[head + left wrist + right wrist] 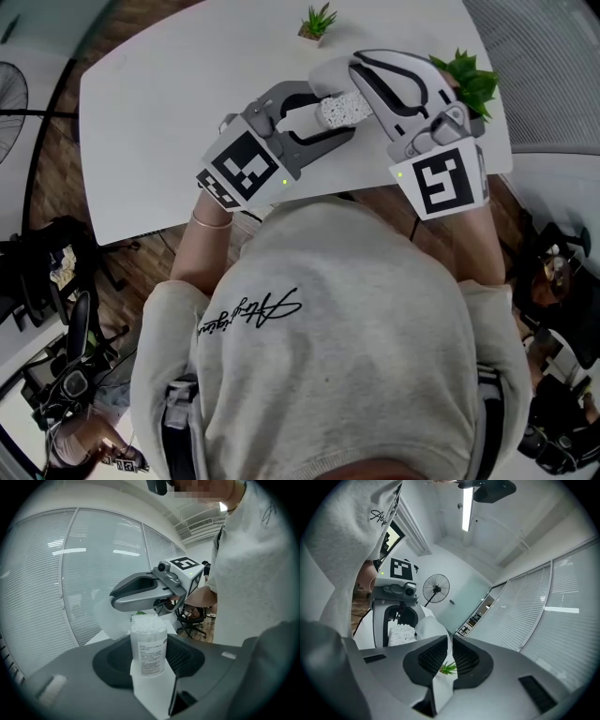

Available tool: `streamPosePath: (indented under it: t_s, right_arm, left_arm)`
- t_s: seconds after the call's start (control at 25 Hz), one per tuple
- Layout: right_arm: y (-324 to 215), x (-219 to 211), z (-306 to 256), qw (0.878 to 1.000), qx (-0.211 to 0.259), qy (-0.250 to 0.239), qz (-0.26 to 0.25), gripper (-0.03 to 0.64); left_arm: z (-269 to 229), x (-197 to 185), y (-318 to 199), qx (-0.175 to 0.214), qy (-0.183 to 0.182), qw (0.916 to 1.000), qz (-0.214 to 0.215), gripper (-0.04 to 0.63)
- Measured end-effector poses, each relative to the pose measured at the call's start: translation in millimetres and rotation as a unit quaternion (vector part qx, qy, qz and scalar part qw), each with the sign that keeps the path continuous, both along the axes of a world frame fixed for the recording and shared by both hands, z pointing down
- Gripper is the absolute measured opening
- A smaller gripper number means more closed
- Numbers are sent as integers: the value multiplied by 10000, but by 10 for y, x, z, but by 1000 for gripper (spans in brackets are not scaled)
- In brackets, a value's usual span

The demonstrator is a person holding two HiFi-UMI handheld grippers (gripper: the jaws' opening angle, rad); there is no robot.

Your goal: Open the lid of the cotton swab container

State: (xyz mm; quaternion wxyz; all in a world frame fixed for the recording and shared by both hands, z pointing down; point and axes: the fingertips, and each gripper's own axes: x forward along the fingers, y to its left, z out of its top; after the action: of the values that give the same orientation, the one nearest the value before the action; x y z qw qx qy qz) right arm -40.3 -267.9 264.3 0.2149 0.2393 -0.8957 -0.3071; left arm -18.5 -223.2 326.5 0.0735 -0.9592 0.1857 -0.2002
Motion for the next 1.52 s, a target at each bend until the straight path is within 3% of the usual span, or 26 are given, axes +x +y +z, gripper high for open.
streamPosePath:
  t_s: [0.4, 0.56, 0.72, 0.96, 1.28, 1.52]
  right_arm:
    - [-90, 19, 22, 9988, -433, 213, 110, 25]
    - [-111, 40, 85, 9971, -642, 362, 168, 25]
    - [-73, 40, 71, 9976, -551, 357, 204, 35]
    - [-44, 50, 51, 9977, -638, 205, 128, 72]
    - [-23, 105, -40, 9984, -563, -1, 107, 78]
    - [-36, 212, -5, 9968, -666, -289, 330, 77]
  left_arm:
    - [-114, 80, 55, 313, 204, 9991, 193, 183]
    - [-92, 102, 63, 184, 282, 9992, 217, 183]
    - [-25, 91, 32, -170, 428, 9989, -19, 184]
    - [-10, 10, -52, -380, 525, 9976, -259, 184]
    - [-95, -107, -153, -295, 686, 9958, -532, 184]
    - [-171, -231, -200, -235, 998, 9908, -878, 184]
